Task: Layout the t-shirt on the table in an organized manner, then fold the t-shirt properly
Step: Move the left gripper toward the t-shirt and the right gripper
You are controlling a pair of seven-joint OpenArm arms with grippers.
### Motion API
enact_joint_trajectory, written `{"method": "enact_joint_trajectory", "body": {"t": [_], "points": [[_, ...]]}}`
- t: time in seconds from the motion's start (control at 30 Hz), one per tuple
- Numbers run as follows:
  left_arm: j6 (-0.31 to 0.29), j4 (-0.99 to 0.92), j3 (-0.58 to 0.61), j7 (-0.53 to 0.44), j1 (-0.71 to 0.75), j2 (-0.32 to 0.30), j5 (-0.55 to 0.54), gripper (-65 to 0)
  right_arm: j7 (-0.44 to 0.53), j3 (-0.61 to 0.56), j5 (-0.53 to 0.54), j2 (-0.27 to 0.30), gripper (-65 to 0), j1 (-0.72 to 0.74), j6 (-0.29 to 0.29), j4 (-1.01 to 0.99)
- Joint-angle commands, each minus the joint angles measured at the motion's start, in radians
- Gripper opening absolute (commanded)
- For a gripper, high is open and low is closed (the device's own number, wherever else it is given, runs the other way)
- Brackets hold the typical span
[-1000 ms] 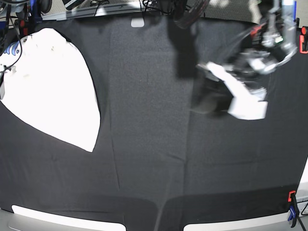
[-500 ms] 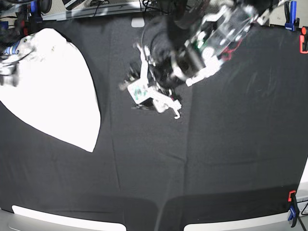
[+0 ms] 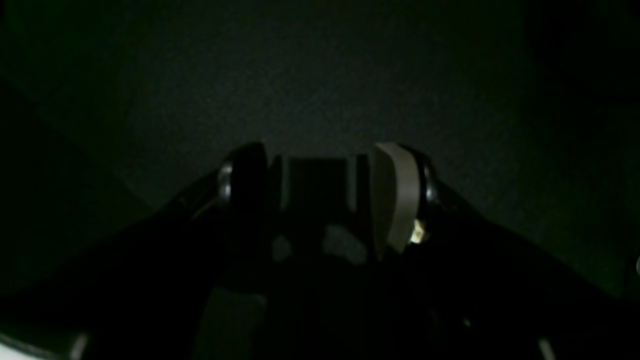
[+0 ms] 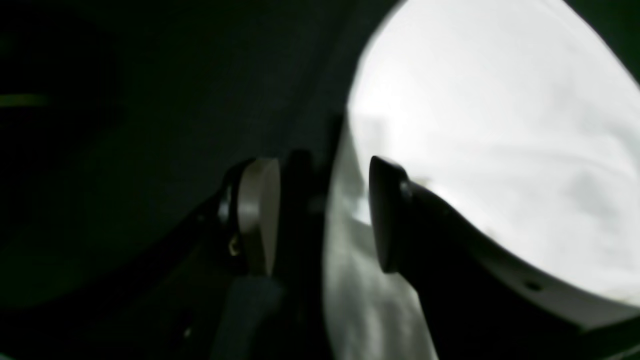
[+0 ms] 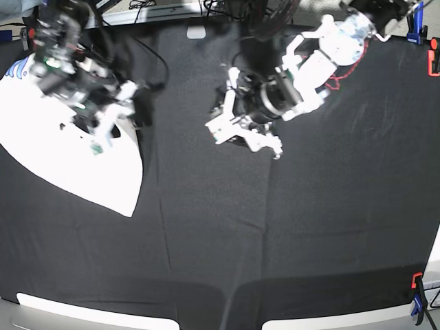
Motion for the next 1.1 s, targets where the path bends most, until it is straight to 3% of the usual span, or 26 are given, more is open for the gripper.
{"method": "enact_joint_trajectory", "body": {"t": [0.0, 0.13, 0.27, 0.43, 0.53, 0.63, 0.77, 0.93, 1.07], "points": [[0.006, 0.019, -0.002, -0.016, -0.014, -0.004, -0.006, -34.5, 0.024, -0.010, -0.040, 0.011, -36.8, 0.012, -0.038, 0.016], [0.009, 0.019, -0.002, -0.010, -0.014, -0.014, -0.006, -34.5, 0.014, -0.023, -0.159, 0.011, -36.8, 0.014, -0.111, 0.013], [0.009, 0.019, -0.002, -0.009, -0.013, -0.013, -0.014, -34.5, -0.036, 0.007, -0.159, 0.011, -36.8, 0.014, -0.113, 0.011], [0.009, 0.019, -0.002, -0.009, -0.014, -0.014, -0.014, -34.5, -0.026, 0.040, -0.068, 0.011, -36.8, 0.014, -0.110, -0.052], [0.009, 0.019, -0.002, -0.009, -0.014, -0.014, -0.017, -34.5, -0.007, 0.039, -0.003, 0.010, -36.9, 0.014, -0.076, -0.101], [0.009, 0.019, -0.002, -0.009, -0.014, -0.014, -0.017, -34.5, -0.005, 0.039, 0.029, 0.011, -43.4, 0.018, -0.067, -0.099], [0.009, 0.019, -0.002, -0.010, -0.014, -0.014, -0.017, -34.5, 0.004, 0.039, 0.035, 0.011, -65.0, 0.023, -0.067, -0.099], [0.009, 0.019, -0.002, -0.009, -0.014, -0.014, -0.015, -34.5, 0.022, 0.021, 0.062, 0.011, -65.0, 0.023, -0.068, -0.099], [0.009, 0.019, -0.002, -0.009, -0.014, -0.014, -0.012, -34.5, 0.019, -0.085, 0.083, 0.011, -65.0, 0.023, -0.067, -0.099]]}}
